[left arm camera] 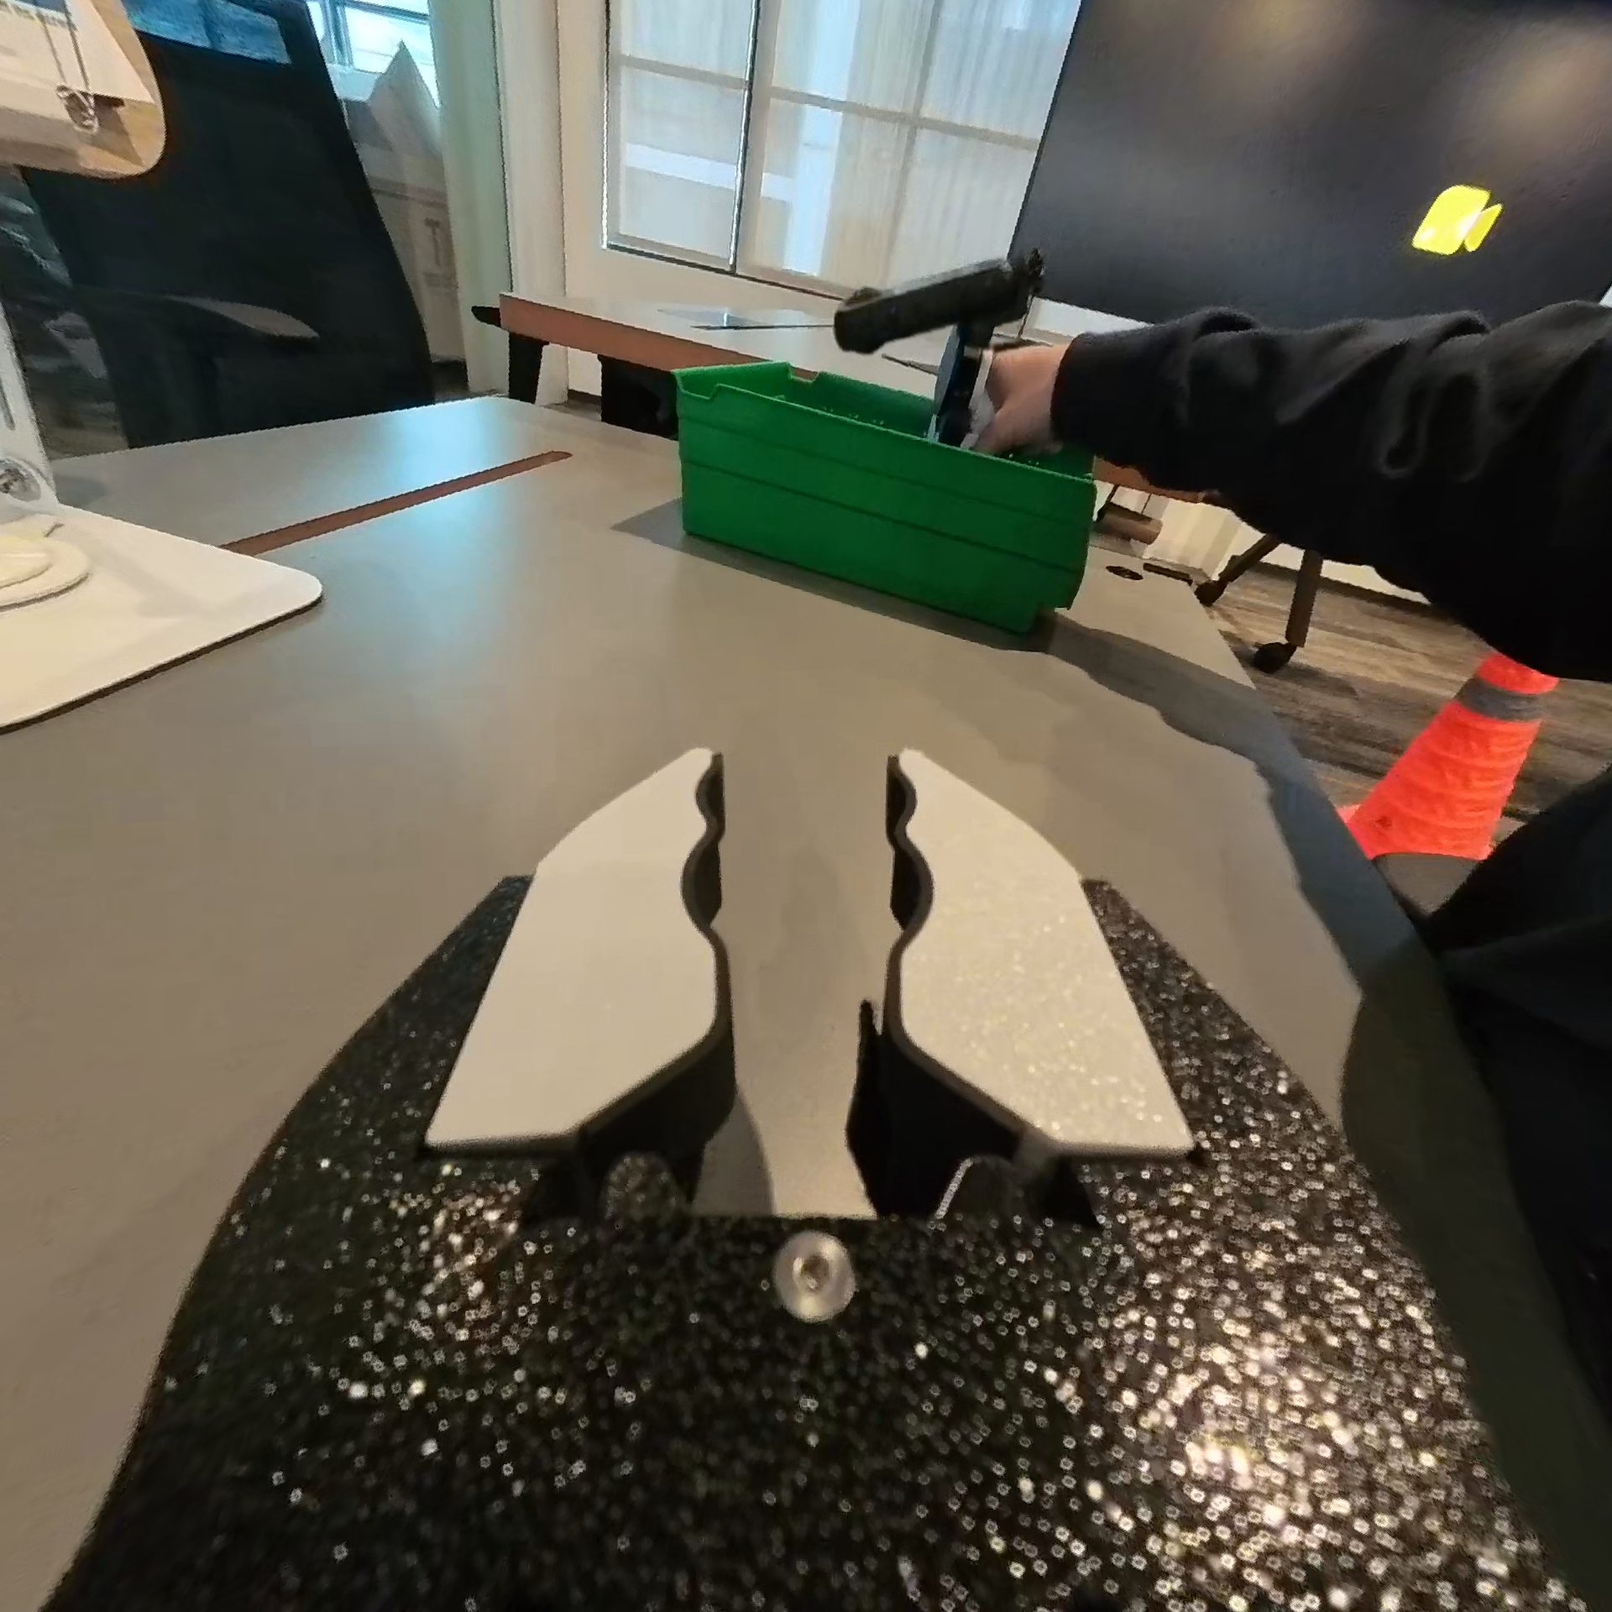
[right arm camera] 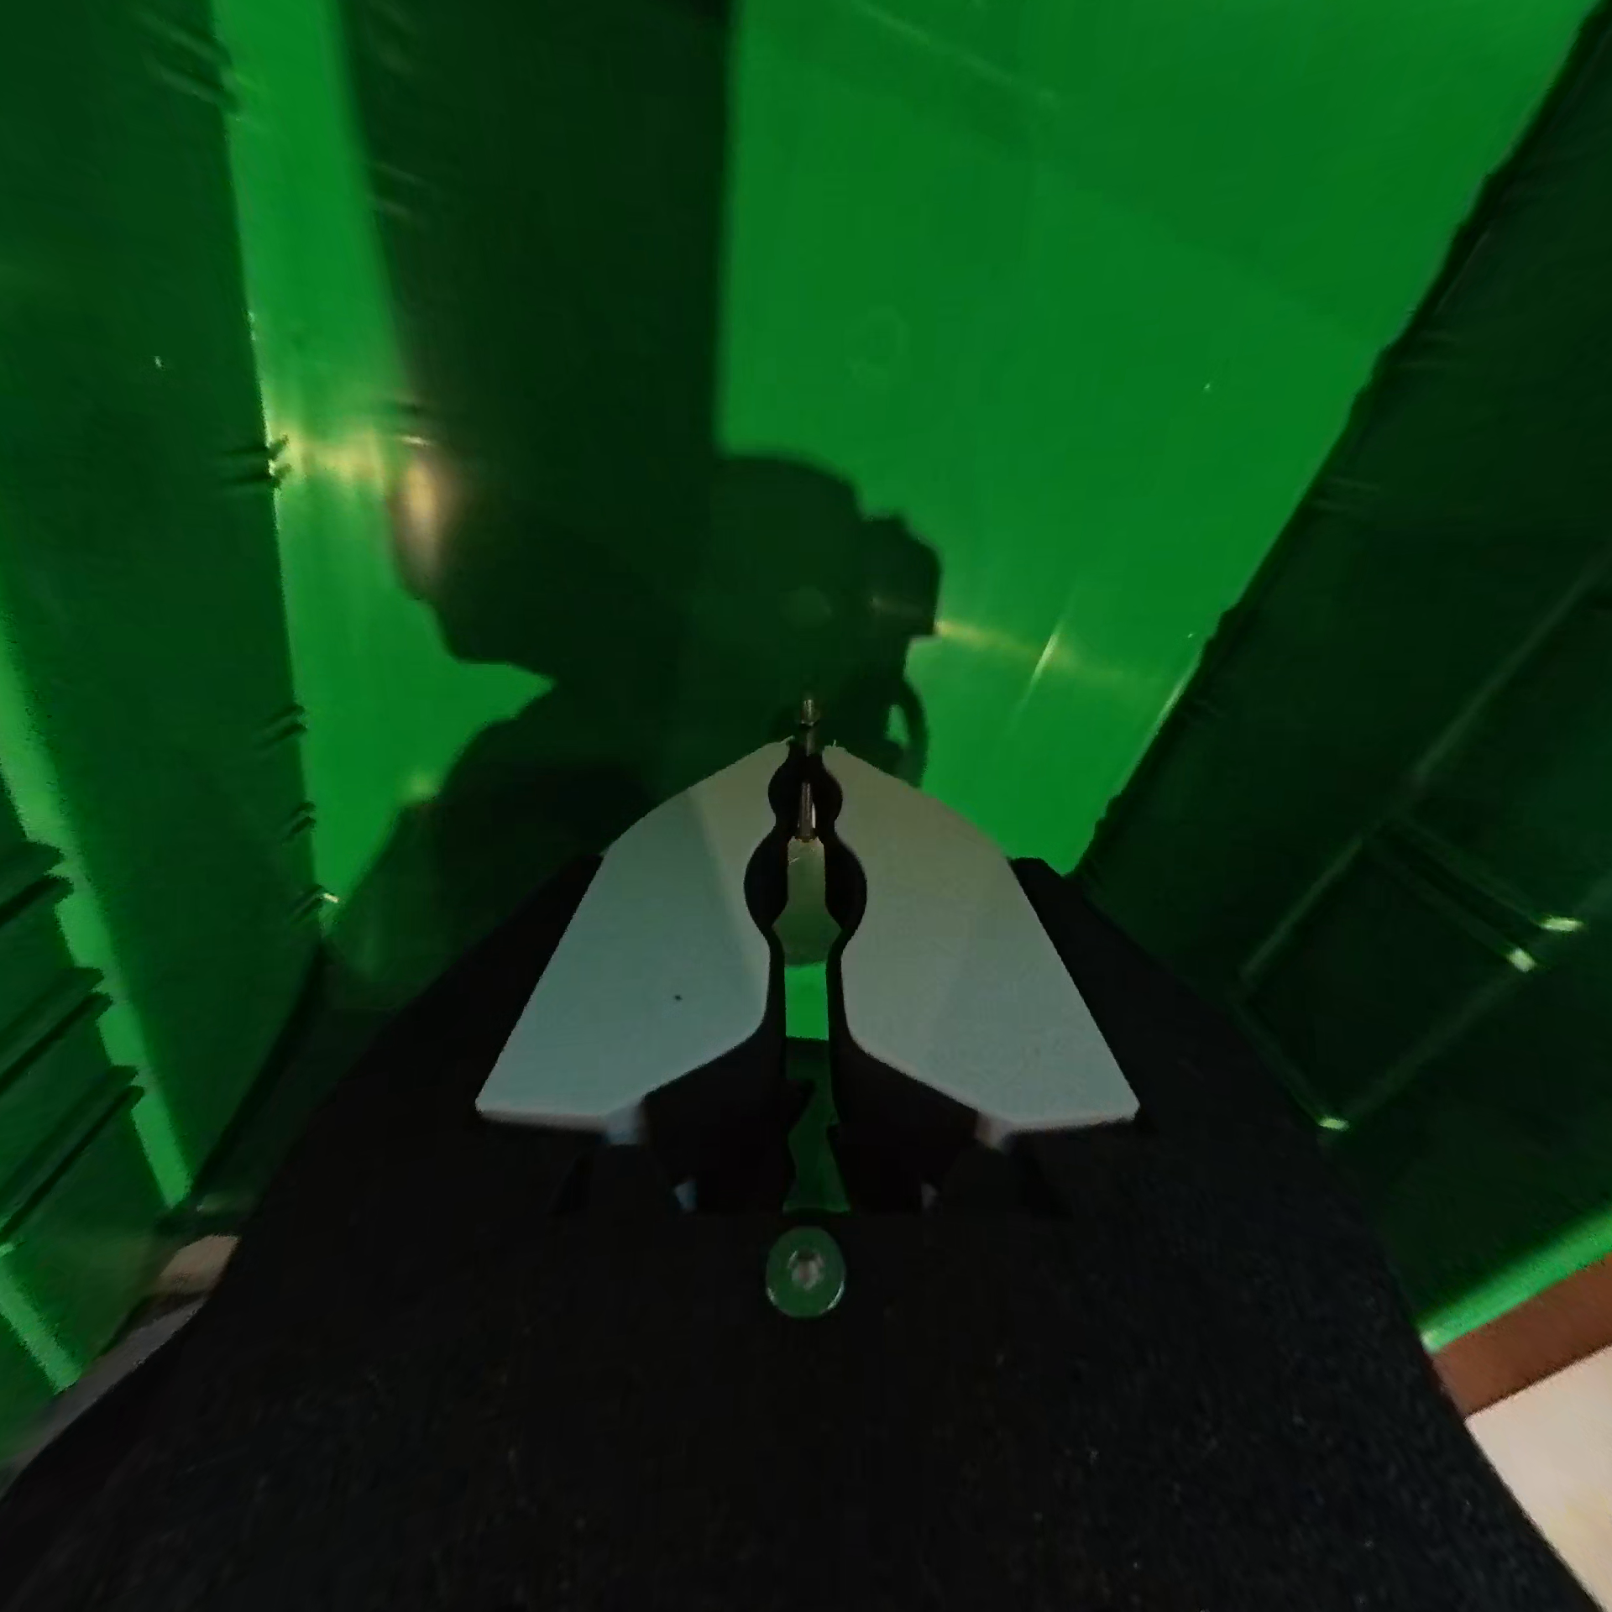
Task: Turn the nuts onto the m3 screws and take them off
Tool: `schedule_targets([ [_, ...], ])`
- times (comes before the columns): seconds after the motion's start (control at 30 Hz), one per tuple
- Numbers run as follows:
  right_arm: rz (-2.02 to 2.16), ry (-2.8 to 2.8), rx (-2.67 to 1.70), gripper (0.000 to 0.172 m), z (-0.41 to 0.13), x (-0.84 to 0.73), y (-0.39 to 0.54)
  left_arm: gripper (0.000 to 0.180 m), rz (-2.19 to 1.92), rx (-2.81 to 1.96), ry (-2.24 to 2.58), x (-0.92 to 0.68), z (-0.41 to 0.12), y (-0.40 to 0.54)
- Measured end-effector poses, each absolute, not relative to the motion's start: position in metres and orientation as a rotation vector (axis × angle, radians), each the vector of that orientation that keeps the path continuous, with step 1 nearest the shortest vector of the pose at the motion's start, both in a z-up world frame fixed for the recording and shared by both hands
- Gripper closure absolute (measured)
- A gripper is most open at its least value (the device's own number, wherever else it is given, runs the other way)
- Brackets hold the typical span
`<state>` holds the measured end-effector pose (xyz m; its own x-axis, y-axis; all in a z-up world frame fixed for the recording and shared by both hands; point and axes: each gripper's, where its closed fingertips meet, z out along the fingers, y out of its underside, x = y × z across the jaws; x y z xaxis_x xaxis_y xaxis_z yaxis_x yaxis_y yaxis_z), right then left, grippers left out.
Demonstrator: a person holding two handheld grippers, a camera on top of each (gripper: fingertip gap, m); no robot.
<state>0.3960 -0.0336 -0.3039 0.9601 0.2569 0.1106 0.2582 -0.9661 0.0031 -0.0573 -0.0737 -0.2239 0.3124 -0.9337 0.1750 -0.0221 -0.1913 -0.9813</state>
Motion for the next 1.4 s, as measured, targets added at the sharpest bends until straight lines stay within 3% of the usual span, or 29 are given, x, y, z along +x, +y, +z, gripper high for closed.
schedule_targets([
  [0.47, -0.185, -0.394, -3.065, 0.159, -0.300, 0.397, -0.033, 0.145, -1.050, -1.513, 0.903, -0.059, -0.224, -0.072],
  [0.67, -0.049, -0.212, -2.648, 0.171, -0.212, 0.360, -0.007, 0.146, -1.054, -1.516, 0.894, -0.060, -0.223, -0.071],
  [0.87, 0.243, -0.307, -2.169, 0.171, -0.134, 0.226, -0.018, 0.149, -1.039, -1.523, 0.884, -0.061, -0.224, -0.069],
  [1.13, 0.466, -0.409, -1.813, 0.171, -0.183, 0.073, 0.012, 0.153, -1.023, -1.528, 0.859, -0.062, -0.224, -0.067],
  [1.4, 0.285, -0.558, -1.587, 0.172, -0.224, 0.027, 0.023, 0.154, -1.045, -1.537, 0.809, -0.066, -0.222, -0.062],
])
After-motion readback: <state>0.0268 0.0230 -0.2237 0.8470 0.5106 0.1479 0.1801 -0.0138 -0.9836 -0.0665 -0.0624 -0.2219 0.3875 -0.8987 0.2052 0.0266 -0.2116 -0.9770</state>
